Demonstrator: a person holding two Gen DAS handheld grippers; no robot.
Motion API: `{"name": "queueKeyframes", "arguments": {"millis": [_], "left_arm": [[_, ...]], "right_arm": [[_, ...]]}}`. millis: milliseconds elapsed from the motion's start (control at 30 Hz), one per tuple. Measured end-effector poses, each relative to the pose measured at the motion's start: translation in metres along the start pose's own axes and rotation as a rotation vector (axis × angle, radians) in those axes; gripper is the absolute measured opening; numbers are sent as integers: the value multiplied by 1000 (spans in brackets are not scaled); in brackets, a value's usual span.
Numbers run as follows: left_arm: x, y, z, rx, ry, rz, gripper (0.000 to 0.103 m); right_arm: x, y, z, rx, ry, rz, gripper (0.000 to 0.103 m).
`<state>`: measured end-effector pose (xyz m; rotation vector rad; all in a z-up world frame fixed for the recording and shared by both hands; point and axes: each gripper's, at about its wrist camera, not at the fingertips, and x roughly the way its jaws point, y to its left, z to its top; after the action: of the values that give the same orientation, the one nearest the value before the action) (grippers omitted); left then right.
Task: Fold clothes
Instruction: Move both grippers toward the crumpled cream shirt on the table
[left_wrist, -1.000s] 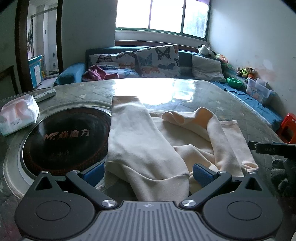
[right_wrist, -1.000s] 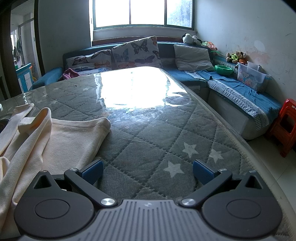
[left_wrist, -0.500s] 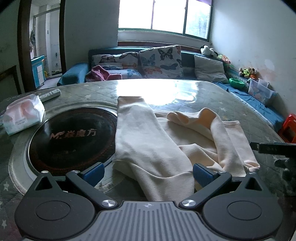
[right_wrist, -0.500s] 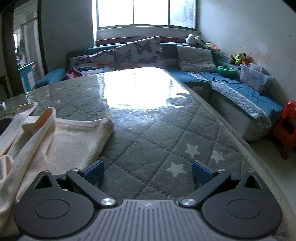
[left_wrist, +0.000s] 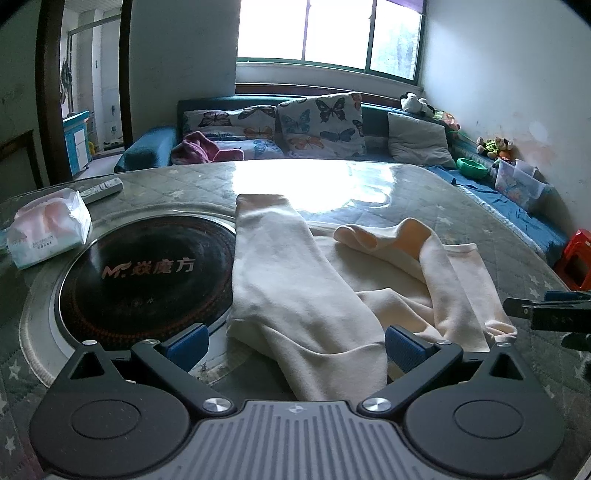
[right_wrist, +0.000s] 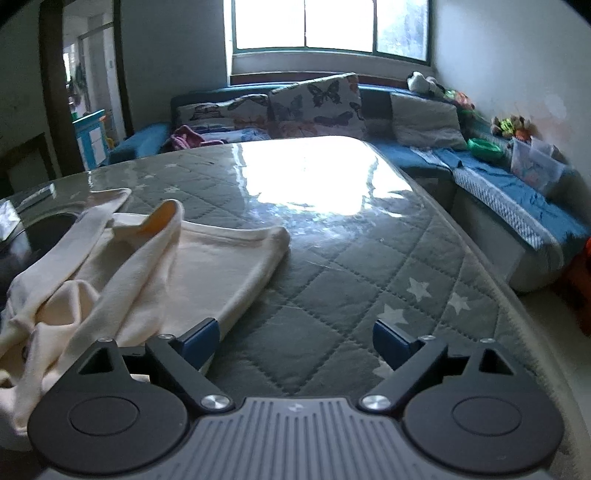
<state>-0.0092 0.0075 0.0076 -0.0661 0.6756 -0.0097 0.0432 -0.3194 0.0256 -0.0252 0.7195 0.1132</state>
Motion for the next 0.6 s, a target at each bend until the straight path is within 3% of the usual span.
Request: {"name": "queueKeyframes", "arguments": {"millis": [600], "left_arm": [[2,-6,4,6,6,-15,103]], "right_arm": [[-30,25,2,-71,-8,87,80]]}}
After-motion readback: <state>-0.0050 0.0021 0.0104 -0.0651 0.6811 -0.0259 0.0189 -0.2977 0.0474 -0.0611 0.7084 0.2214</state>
